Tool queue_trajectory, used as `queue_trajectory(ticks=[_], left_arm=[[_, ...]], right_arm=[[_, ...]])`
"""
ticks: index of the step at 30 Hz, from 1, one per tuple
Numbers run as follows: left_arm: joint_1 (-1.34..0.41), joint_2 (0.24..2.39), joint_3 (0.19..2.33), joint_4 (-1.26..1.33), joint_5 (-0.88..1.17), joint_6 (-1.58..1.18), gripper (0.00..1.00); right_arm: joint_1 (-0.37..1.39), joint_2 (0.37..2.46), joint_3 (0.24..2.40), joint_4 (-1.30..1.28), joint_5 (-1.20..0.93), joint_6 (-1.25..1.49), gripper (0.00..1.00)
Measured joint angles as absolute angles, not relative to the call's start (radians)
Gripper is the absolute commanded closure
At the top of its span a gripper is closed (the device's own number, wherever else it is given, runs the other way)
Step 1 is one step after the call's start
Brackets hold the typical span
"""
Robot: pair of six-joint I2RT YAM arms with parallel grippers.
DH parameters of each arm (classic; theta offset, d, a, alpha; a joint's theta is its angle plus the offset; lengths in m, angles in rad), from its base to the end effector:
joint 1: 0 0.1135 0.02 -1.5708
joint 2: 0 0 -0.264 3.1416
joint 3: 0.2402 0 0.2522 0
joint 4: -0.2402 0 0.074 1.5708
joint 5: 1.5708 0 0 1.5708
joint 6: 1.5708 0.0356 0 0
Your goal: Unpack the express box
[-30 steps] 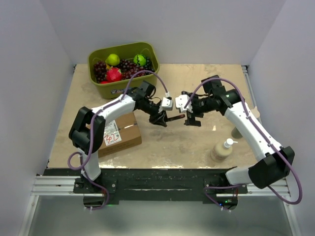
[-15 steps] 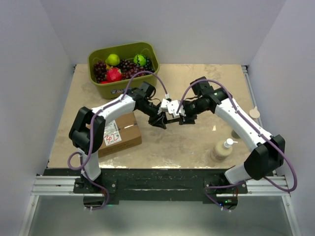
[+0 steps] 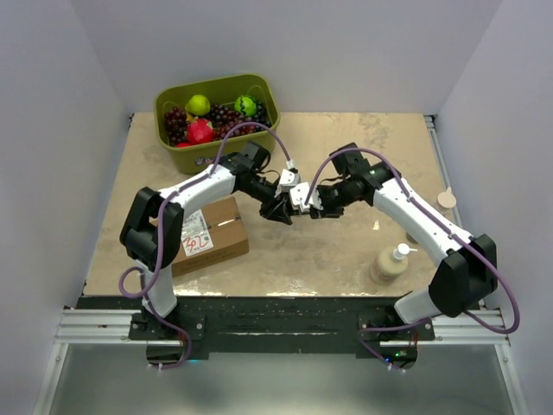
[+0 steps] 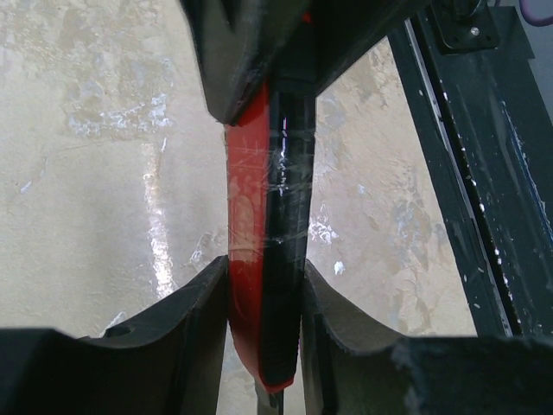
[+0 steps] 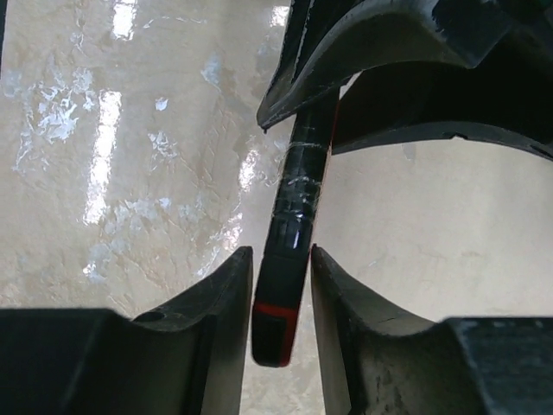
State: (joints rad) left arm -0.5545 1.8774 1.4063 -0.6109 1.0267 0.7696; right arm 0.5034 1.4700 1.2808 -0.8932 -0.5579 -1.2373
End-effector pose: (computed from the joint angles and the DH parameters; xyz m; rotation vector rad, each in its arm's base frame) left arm 0.3143 -0.2305 0.2259 1.6607 1.6073 -1.2215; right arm 0.2486 0.1584 0.2970 -1.9943 1.4517 0.4378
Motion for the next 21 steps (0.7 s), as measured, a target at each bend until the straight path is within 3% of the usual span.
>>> queue_trajectory(ticks=[2,3,6,9,14,21], left_arm=[[-0.555,1.877,1.408,-0.616,1.031,0.766,1.0],[-0.556,1.877,1.408,-0.618,1.03,0.759,0.88],[-0.555,1.877,1.408,-0.604,1.019,0.727,0.65],[-0.555,1.87,1.399,-0.561,1.011,0.696,0.59],[-0.539,1.746,1.281,-0.418,0.947,0.646,0.58],[-0.52,1.678,1.208,-0.313,0.91,0.59,0.66]], right_arm=[[0.503,1.47,1.279,-0.88,-0.549,-1.223,0.94],[0.503,1.47,1.279,-0.866,-0.541,-1.206,1.0],[0.5,1.47,1.282,-0.849,-0.538,-1.165,1.0],[0.496,1.475,1.306,-0.865,-0.526,-1.129,1.0],[0.492,1.539,1.442,-0.973,-0.517,-1.093,1.0],[0.479,1.586,1.531,-1.06,-0.526,-1.034,1.0]])
